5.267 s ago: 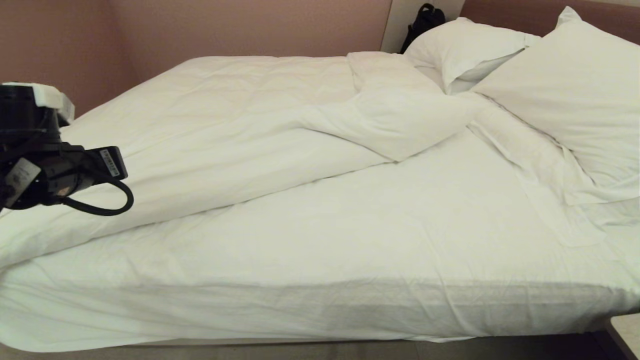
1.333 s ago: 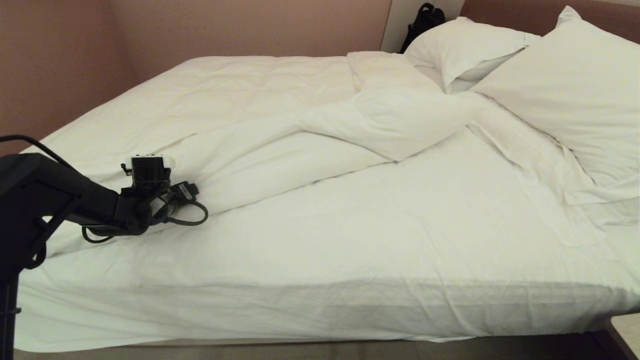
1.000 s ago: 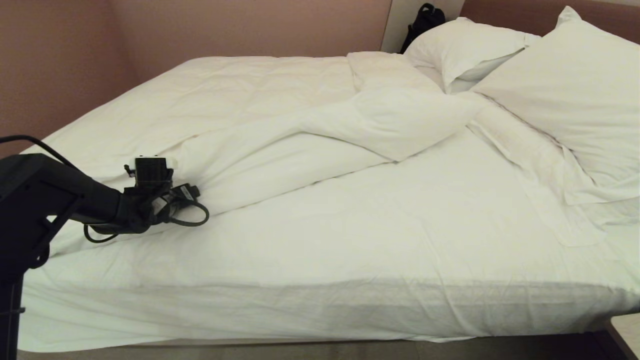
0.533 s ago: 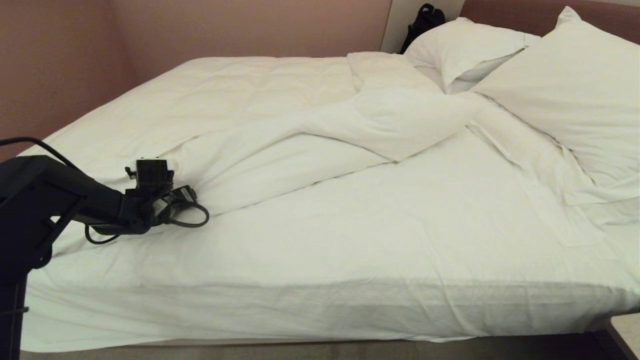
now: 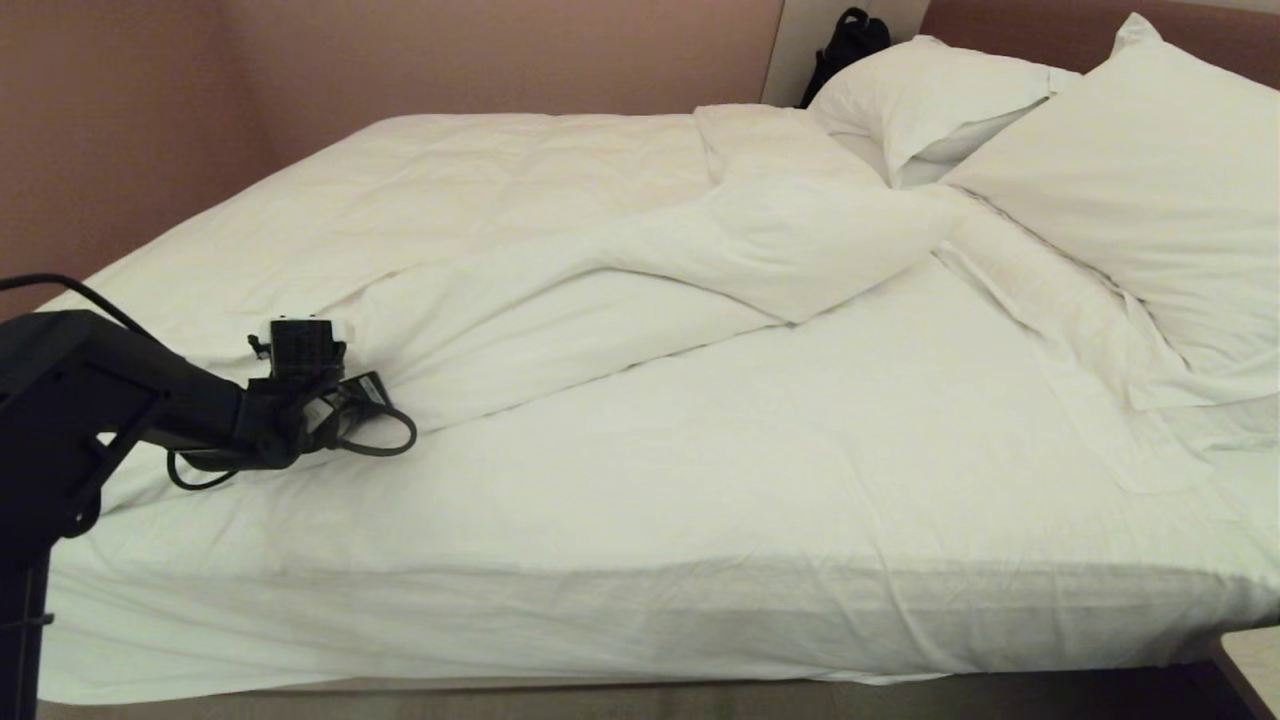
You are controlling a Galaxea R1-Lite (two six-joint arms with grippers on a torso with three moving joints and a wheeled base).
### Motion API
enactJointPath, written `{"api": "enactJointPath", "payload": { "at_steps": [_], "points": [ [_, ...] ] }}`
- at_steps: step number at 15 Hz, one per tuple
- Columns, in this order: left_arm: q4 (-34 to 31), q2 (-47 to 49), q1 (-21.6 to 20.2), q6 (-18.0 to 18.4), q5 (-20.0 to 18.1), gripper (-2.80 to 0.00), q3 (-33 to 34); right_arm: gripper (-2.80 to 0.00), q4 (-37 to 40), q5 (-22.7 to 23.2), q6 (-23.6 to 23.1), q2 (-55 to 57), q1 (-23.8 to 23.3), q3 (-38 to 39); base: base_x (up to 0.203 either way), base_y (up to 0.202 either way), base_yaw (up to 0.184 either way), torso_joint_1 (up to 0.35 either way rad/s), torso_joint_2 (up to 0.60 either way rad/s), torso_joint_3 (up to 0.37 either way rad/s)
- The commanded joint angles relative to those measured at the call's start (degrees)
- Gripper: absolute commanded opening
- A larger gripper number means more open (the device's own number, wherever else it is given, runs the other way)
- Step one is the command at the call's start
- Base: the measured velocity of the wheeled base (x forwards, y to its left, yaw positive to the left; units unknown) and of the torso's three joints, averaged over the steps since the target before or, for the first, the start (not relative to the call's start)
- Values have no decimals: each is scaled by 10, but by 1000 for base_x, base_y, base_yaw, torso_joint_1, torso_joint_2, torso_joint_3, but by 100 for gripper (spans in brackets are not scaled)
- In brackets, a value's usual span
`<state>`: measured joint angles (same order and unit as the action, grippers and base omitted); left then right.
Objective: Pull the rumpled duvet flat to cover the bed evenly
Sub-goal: Flatten the corners of the folded blanket
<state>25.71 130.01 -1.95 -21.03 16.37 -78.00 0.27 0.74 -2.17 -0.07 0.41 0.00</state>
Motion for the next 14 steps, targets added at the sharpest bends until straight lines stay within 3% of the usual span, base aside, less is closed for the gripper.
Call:
{"api": "enactJointPath", "payload": {
  "at_steps": [1, 5, 11, 14],
  "points": [
    [2, -12, 4, -2, 4, -280, 3, -280, 0, 0, 0, 1, 0, 0, 0, 0, 0, 0, 0, 0],
    [-8, -56, 18, -2, 5, -280, 21, -280, 0, 0, 0, 1, 0, 0, 0, 0, 0, 0, 0, 0],
    [-92, -139, 47, -3, 6, -280, 44, -280, 0, 0, 0, 1, 0, 0, 0, 0, 0, 0, 0, 0],
    [-184, -181, 67, 0, 7, -280, 63, -280, 0, 0, 0, 1, 0, 0, 0, 0, 0, 0, 0, 0]
  ]
}}
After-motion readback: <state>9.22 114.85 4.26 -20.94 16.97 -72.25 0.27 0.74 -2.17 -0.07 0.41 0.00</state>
